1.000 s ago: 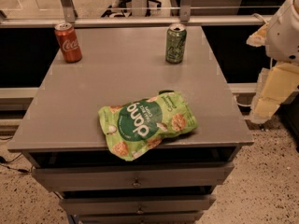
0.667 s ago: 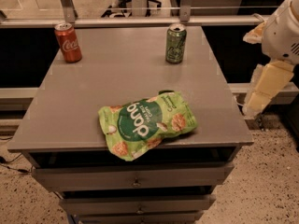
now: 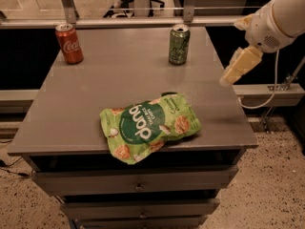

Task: Knock green can over

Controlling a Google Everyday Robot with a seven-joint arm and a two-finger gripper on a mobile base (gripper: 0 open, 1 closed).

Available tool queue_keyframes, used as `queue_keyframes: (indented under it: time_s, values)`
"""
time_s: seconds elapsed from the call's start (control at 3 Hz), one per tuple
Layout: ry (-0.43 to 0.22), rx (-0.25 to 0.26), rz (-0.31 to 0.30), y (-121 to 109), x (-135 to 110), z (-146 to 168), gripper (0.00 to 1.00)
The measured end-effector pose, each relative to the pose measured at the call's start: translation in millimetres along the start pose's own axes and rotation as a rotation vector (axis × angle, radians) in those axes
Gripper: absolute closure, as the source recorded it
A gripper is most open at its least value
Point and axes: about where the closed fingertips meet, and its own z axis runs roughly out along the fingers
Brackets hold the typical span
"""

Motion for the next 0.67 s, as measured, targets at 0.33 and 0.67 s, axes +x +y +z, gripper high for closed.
queue_keyframes:
  time_s: [0.33,0.67]
  values:
    - [-0.014,0.033,0.025,-25.9,-8.7,26.2,0.0]
    - [-0.017,0.034,0.027,-27.8,-10.1,28.9,0.0]
